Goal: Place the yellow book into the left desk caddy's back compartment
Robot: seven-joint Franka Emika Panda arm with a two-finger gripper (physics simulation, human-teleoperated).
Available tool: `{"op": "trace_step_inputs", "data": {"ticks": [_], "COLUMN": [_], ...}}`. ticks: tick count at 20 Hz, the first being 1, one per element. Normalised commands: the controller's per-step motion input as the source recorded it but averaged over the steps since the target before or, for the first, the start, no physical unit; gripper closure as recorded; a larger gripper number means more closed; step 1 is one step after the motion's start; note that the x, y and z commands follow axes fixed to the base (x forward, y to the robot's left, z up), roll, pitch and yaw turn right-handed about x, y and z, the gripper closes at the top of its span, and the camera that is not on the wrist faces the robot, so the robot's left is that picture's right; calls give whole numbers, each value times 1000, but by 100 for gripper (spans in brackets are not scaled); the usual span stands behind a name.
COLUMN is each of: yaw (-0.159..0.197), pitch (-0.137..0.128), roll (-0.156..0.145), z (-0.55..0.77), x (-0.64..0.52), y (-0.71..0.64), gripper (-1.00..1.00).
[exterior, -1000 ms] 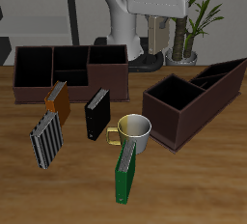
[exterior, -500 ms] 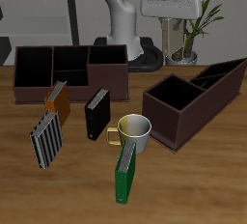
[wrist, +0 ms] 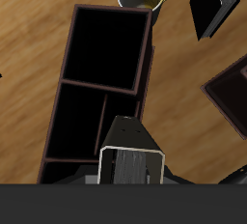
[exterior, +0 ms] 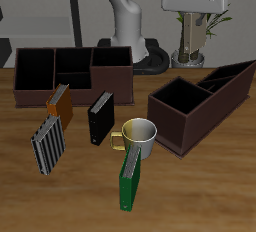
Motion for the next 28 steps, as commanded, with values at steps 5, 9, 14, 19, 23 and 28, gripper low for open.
{"op": "trace_step_inputs", "data": {"ticks": [5, 9, 14, 19, 23, 28], "yaw": [-52, -47, -32, -4, -38, 9], "pitch": [5, 50, 29, 21, 81, 12], "roll": [-13, 20, -6, 46, 37, 5], "z": [72, -23, 54, 84, 38, 87], "x": [245, 243, 224, 39, 204, 102], "y": [195, 223, 121, 190, 81, 17], "gripper": [100, 100, 100, 100, 100, 100]}}
